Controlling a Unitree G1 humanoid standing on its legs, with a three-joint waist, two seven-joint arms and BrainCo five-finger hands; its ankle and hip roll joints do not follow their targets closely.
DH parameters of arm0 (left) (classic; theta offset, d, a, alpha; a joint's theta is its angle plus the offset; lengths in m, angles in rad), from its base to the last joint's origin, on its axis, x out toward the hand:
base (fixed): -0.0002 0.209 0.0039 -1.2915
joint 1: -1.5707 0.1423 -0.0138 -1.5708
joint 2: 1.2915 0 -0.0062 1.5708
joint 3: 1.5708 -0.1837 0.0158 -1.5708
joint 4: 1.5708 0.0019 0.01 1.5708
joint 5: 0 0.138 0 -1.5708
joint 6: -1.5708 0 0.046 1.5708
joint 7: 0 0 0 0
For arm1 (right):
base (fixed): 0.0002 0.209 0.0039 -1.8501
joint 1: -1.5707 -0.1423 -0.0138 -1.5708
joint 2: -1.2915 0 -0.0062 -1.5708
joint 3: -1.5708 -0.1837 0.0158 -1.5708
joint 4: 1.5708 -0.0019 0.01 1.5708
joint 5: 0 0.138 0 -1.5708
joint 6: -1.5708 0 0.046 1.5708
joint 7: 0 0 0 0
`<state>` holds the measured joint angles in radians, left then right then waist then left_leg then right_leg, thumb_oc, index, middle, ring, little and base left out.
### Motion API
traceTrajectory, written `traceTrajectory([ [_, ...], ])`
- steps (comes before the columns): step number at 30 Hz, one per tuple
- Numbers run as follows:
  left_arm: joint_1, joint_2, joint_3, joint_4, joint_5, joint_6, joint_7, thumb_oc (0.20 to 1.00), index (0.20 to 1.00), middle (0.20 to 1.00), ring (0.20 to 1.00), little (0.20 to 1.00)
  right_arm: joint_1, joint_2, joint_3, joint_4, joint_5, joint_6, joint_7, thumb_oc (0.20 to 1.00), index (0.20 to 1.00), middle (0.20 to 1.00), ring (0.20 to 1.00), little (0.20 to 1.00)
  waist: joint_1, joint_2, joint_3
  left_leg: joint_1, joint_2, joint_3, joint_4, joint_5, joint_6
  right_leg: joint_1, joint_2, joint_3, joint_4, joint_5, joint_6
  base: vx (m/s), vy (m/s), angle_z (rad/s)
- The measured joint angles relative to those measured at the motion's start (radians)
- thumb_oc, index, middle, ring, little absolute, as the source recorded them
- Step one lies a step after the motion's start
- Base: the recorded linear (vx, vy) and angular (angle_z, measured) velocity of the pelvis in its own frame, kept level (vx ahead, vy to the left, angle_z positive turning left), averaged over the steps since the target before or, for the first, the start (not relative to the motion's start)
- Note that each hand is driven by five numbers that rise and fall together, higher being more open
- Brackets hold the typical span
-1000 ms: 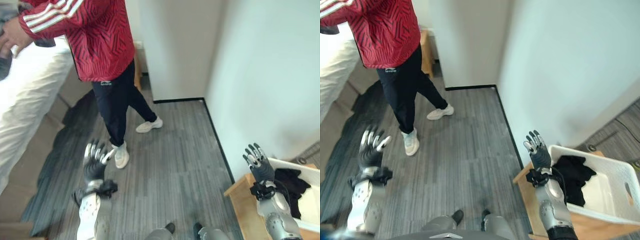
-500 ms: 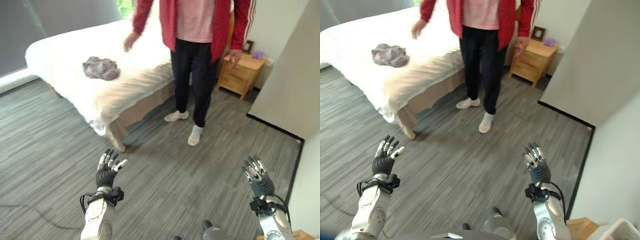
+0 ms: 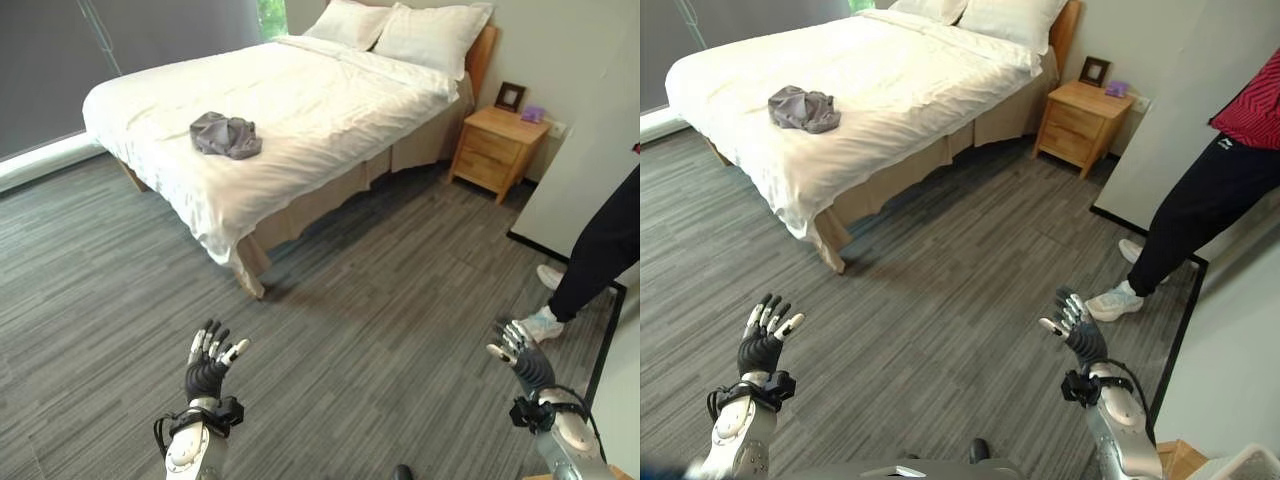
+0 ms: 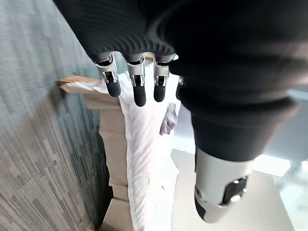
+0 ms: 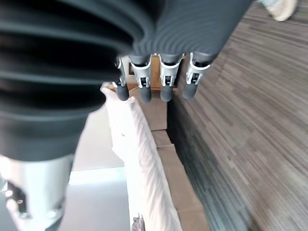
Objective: Pick up bed clothes into laundry basket.
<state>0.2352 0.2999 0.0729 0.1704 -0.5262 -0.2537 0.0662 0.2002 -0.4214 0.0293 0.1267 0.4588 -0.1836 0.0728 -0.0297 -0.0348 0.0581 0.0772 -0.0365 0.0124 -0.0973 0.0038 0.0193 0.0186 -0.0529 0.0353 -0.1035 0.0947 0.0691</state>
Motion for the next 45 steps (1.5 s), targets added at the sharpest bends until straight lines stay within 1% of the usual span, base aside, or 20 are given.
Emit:
traceTrajectory([
  [12,-0.017,0.024,0.100,0.051,0.080,-0.025,0.066,1.000,1.000,1.000,1.000,1.000,-0.193,0.013,0.138,0.034,-0.013,0.001,0.013,1.000,1.000,1.000,1.000,1.000,0.050,-0.003,0.021,-0.021,-0.016,-0.006,-0.001,-0.011,0.013,-0.022,-0.019,-0.011,0.025,-0.005,0.016,0.04,0.151,0.02],
  [14,-0.021,0.022,0.112,0.089,0.111,-0.026,0.086,1.000,1.000,1.000,1.000,1.000,-0.230,0.018,0.138,0.060,0.015,0.005,0.016,1.000,1.000,1.000,1.000,1.000,0.065,0.042,0.061,-0.014,-0.002,-0.026,0.003,-0.005,0.038,-0.106,-0.009,-0.040,0.214,-0.035,0.038,0.05,0.117,0.23],
  [16,-0.010,0.022,0.127,0.096,0.115,-0.027,0.099,1.000,1.000,1.000,1.000,1.000,-0.260,0.035,0.166,0.055,0.032,0.005,0.020,1.000,1.000,1.000,1.000,1.000,0.083,0.048,0.086,-0.009,-0.032,-0.039,0.025,-0.020,0.066,-0.256,-0.048,-0.085,0.531,-0.082,0.053,0.41,0.117,0.24],
  [17,-0.018,0.021,0.107,0.095,0.117,-0.025,0.105,1.000,1.000,1.000,1.000,1.000,-0.236,0.040,0.183,0.017,0.032,0.004,0.027,1.000,1.000,1.000,1.000,1.000,0.062,0.058,0.112,-0.019,-0.038,-0.066,0.063,-0.038,0.082,-0.366,-0.054,-0.112,0.654,-0.153,0.042,0.63,-0.009,0.71],
  [20,-0.080,0.033,0.089,0.112,0.114,-0.025,0.105,1.000,1.000,1.000,1.000,1.000,-0.127,0.038,0.181,0.007,0.034,0.007,0.040,1.000,1.000,1.000,1.000,1.000,0.020,0.036,0.122,-0.021,-0.060,-0.140,0.102,-0.080,0.078,-0.402,-0.003,-0.078,0.288,-0.117,0.044,0.55,-0.097,0.88],
  [22,-0.194,0.034,0.033,0.120,0.114,-0.023,0.105,1.000,1.000,1.000,1.000,1.000,-0.010,0.047,0.173,0.002,0.052,0.012,0.039,1.000,1.000,1.000,1.000,1.000,-0.049,0.038,0.126,-0.017,-0.071,-0.248,0.169,-0.148,0.062,-0.368,0.032,0.046,0.068,-0.099,0.063,0.67,-0.243,1.11],
  [23,-0.229,0.033,0.003,0.117,0.114,-0.024,0.104,1.000,1.000,1.000,1.000,1.000,0.011,0.051,0.173,0.002,0.053,0.016,0.040,1.000,1.000,1.000,1.000,1.000,-0.056,0.042,0.126,0.009,-0.063,-0.265,0.171,-0.176,0.060,-0.346,0.048,0.051,0.024,-0.092,0.059,0.60,-0.248,0.87],
  [24,-0.249,0.016,-0.030,0.112,0.114,-0.026,0.102,1.000,1.000,1.000,1.000,1.000,0.006,0.051,0.173,0.016,0.052,0.019,0.044,1.000,1.000,1.000,1.000,1.000,-0.061,0.047,0.129,0.044,-0.039,-0.270,0.160,-0.196,-0.001,-0.327,0.076,0.013,0.103,-0.097,0.021,0.64,-0.327,1.15],
  [25,-0.236,-0.021,-0.111,0.100,0.117,-0.033,0.082,1.000,1.000,1.000,1.000,1.000,0.022,0.063,0.170,0.088,0.052,0.023,0.043,1.000,1.000,1.000,1.000,1.000,-0.101,-0.005,0.076,-0.010,-0.091,-0.209,0.432,-0.239,-0.076,-0.230,0.051,-0.016,0.279,-0.115,-0.019,0.37,-0.267,1.27],
  [26,-0.232,-0.044,-0.136,0.080,0.114,-0.039,0.075,1.000,1.000,1.000,1.000,1.000,0.016,0.049,0.159,0.088,0.055,0.023,0.042,1.000,1.000,1.000,1.000,1.000,-0.104,-0.024,0.068,-0.088,-0.106,-0.130,0.655,-0.234,-0.088,-0.187,0.042,-0.014,0.258,-0.054,-0.070,0.44,-0.407,1.31],
  [27,-0.213,-0.070,-0.148,0.078,0.112,-0.042,0.065,1.000,1.000,1.000,1.000,1.000,0.009,0.031,0.135,0.076,0.061,0.019,0.041,1.000,1.000,1.000,1.000,1.000,-0.098,-0.007,0.062,-0.239,-0.049,-0.061,0.932,-0.185,-0.103,-0.159,0.070,-0.031,0.240,-0.070,-0.095,0.33,-0.339,0.37],
  [29,-0.197,-0.033,-0.139,0.062,0.067,-0.045,0.050,1.000,1.000,1.000,1.000,1.000,-0.060,0.016,0.125,0.081,0.101,0.002,0.036,1.000,1.000,1.000,1.000,1.000,-0.044,-0.005,0.080,-0.467,0.051,0.017,1.249,-0.115,-0.017,-0.132,0.112,-0.030,0.262,-0.136,-0.190,0.48,-0.214,-0.01],
  [31,-0.203,-0.037,-0.094,0.104,-0.036,-0.050,0.035,1.000,1.000,1.000,1.000,1.000,-0.117,0.025,0.122,0.076,0.100,0.000,0.004,1.000,1.000,1.000,1.000,1.000,-0.002,-0.071,0.130,-0.575,0.069,0.091,1.077,-0.115,-0.009,-0.025,0.085,-0.018,0.212,-0.162,-0.169,0.47,-0.027,0.10],
  [36,-0.132,-0.057,-0.056,0.141,-0.135,-0.050,0.037,1.000,1.000,1.000,1.000,1.000,-0.195,0.005,0.183,0.060,0.051,-0.012,0.000,1.000,1.000,1.000,1.000,1.000,0.028,-0.030,0.113,-0.491,0.091,0.166,0.170,-0.064,-0.006,0.233,0.124,-0.006,0.033,-0.198,-0.090,0.46,0.094,-0.27],
  [38,-0.136,-0.060,-0.061,0.141,-0.130,-0.050,0.038,1.000,1.000,1.000,1.000,1.000,-0.176,0.007,0.182,0.058,0.041,-0.012,-0.002,1.000,1.000,1.000,1.000,1.000,0.005,-0.033,0.109,-0.433,0.014,0.197,0.120,-0.035,0.038,0.293,0.117,-0.011,0.027,-0.214,-0.064,0.37,0.138,0.01],
  [40,-0.126,-0.060,-0.078,0.140,-0.118,-0.049,0.038,1.000,1.000,1.000,1.000,1.000,-0.120,0.002,0.179,0.042,0.032,-0.011,-0.003,1.000,1.000,1.000,1.000,1.000,0.001,0.006,0.085,-0.296,-0.022,0.275,0.105,-0.002,0.133,0.348,0.160,-0.005,0.089,-0.241,-0.023,0.31,0.170,-0.13],
  [41,-0.119,-0.051,-0.089,0.136,-0.115,-0.050,0.038,1.000,1.000,1.000,1.000,1.000,-0.089,0.002,0.178,0.037,0.025,-0.012,-0.001,1.000,1.000,1.000,1.000,1.000,0.007,0.042,0.061,-0.209,0.007,0.235,0.040,0.129,0.231,0.345,0.194,-0.006,0.176,-0.309,0.017,0.37,0.244,-0.21],
  [42,-0.125,-0.025,-0.088,0.148,-0.100,-0.048,0.043,1.000,1.000,1.000,1.000,1.000,-0.064,0.035,0.187,0.043,0.018,-0.004,-0.001,1.000,1.000,1.000,1.000,1.000,-0.006,-0.010,0.028,-0.177,-0.041,0.225,0.016,0.129,0.211,0.331,0.141,-0.006,0.230,-0.368,0.012,0.39,0.336,-0.21],
  [44,-0.163,-0.021,-0.084,0.148,-0.074,-0.049,0.048,1.000,1.000,1.000,1.000,1.000,-0.058,0.029,0.187,0.027,0.007,-0.005,0.000,1.000,1.000,1.000,1.000,1.000,-0.026,-0.011,0.023,-0.134,-0.063,0.219,0.003,0.087,0.215,0.256,0.060,-0.054,0.344,-0.384,0.027,0.22,0.241,-0.06],
  [45,-0.203,-0.014,-0.080,0.146,-0.048,-0.048,0.060,1.000,1.000,1.000,1.000,1.000,-0.063,0.036,0.191,0.028,0.001,-0.002,-0.011,1.000,1.000,1.000,1.000,1.000,-0.034,0.000,0.031,-0.119,-0.059,0.218,0.003,0.070,0.212,0.143,0.052,-0.045,0.587,-0.362,0.064,0.17,0.198,-0.03],
])
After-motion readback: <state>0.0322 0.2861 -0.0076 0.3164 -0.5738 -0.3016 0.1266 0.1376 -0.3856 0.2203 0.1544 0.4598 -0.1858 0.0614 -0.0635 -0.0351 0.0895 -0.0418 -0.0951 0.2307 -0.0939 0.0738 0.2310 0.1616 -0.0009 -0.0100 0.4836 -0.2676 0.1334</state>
